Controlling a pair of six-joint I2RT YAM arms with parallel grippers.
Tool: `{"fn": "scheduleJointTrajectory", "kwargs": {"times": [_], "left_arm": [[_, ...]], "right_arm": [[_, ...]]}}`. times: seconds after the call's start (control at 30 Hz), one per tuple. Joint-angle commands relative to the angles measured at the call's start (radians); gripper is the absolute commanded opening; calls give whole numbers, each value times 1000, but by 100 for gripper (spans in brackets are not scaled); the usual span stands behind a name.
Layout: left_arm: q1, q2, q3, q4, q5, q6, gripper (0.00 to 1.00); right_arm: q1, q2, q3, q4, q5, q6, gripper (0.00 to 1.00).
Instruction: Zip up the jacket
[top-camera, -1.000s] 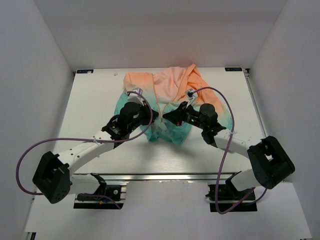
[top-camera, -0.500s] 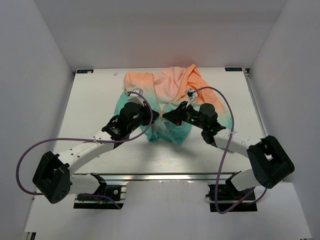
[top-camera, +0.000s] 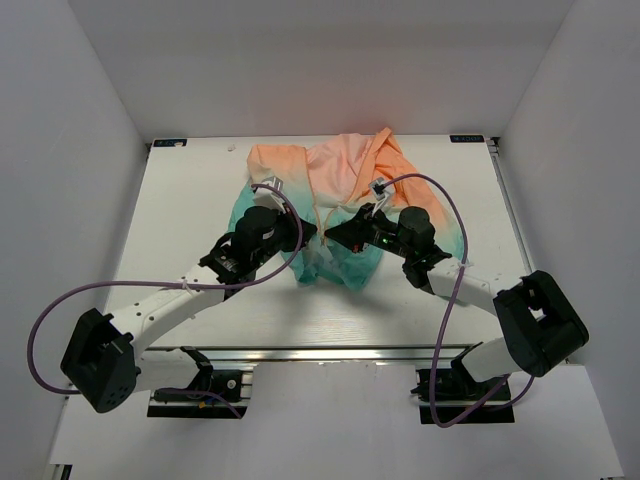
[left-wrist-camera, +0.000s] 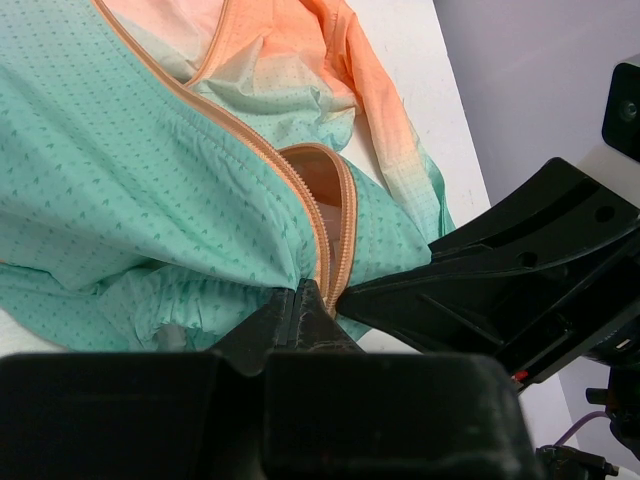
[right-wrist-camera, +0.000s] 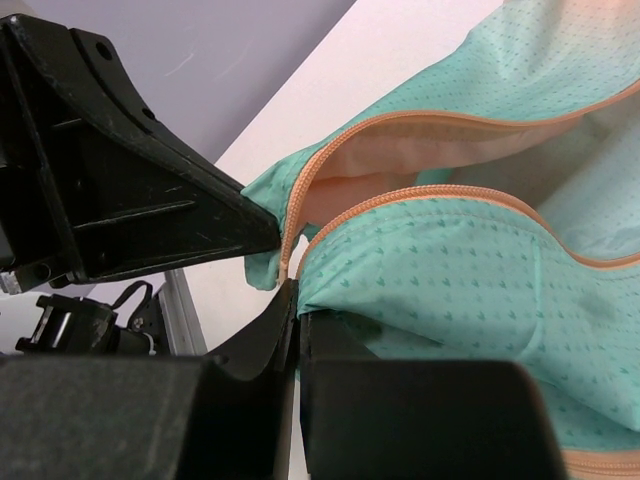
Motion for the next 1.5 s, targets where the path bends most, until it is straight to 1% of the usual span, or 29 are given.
{"fn": "scheduleJointTrajectory", "kwargs": {"times": [0.0,0.33,0.53,0.9,1.47], "left_arm": [[-4,-31,-1,16,-6,3,0],[-4,-31,-2,10,-10,3,0],[-5,-41,-8,10,-11,3,0],[-4,-55,-8,19,6,3,0],[-4,-35,-2,23,21,-4,0]], "right_arm": [[-6,-19,17,55,-31,-12,0],[-6,-22,20,96,-23,17,0],[-27,-14,11,118,-23,48,0],[-32,-10,20,115,-52,39,0],[-30,-13,21,122,-72,47,0]]}}
